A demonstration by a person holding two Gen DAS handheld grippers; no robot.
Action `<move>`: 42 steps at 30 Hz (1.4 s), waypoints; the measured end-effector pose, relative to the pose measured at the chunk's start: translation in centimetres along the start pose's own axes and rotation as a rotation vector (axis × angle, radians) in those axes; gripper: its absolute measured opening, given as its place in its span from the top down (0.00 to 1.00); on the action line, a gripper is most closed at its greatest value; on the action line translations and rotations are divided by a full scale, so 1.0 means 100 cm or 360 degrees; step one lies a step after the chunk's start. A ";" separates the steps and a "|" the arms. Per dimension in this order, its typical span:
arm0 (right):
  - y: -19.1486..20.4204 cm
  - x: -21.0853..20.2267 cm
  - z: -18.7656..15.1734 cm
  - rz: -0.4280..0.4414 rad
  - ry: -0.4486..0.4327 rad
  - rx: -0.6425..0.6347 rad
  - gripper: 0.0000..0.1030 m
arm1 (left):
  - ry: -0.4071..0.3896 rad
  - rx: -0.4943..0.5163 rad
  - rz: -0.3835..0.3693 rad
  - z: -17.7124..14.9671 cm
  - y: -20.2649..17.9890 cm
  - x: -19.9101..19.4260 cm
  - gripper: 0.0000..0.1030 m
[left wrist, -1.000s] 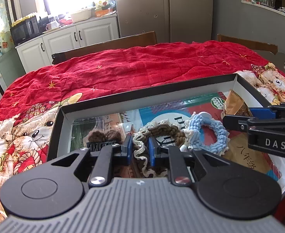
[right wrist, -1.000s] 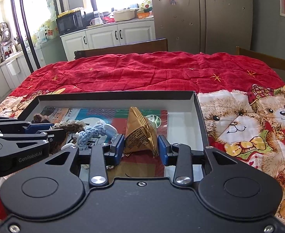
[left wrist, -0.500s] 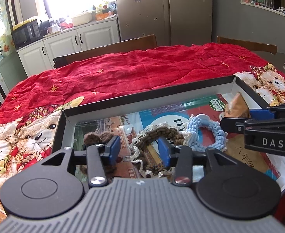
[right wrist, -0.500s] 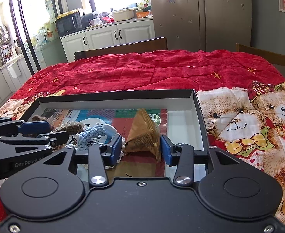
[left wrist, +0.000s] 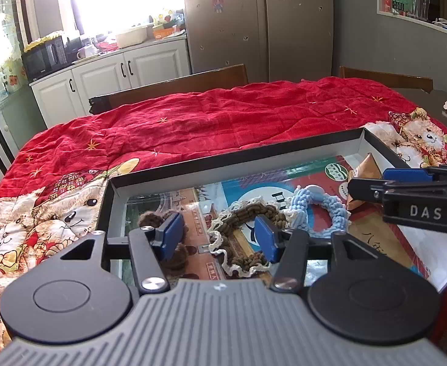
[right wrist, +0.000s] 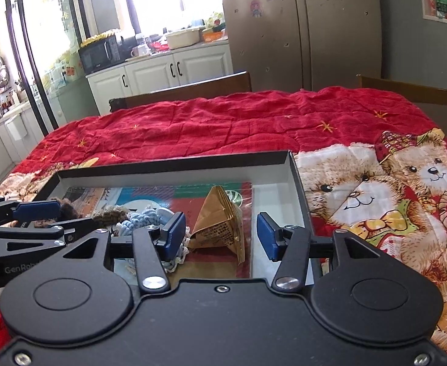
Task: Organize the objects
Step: 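Carry the scrunchie and paper packet into the box and open both tools, then withdraw both tools from the box toward the remaining scrunchies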
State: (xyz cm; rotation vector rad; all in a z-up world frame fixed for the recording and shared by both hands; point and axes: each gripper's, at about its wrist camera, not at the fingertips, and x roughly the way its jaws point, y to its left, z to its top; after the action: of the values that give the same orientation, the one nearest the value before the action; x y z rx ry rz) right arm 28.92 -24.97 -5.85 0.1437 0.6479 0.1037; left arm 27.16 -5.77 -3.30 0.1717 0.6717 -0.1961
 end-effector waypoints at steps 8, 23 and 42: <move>-0.001 -0.027 0.004 0.0008 -0.0083 0.0012 0.51 | -0.0034 0.0002 -0.0011 -0.003 0.002 -0.017 0.34; 0.012 -0.086 -0.012 0.0058 -0.0118 -0.0138 0.51 | -0.0124 0.0001 -0.0057 -0.010 0.005 -0.069 0.30; 0.022 -0.141 -0.055 0.0086 -0.0089 -0.0237 0.51 | -0.0155 0.0004 -0.0083 -0.046 0.018 -0.122 0.28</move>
State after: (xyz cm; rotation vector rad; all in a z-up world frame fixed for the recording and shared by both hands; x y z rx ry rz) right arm 14.35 -24.28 -1.46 0.0206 0.5785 0.1989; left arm 15.51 -1.53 1.02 0.1459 0.5792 -0.2537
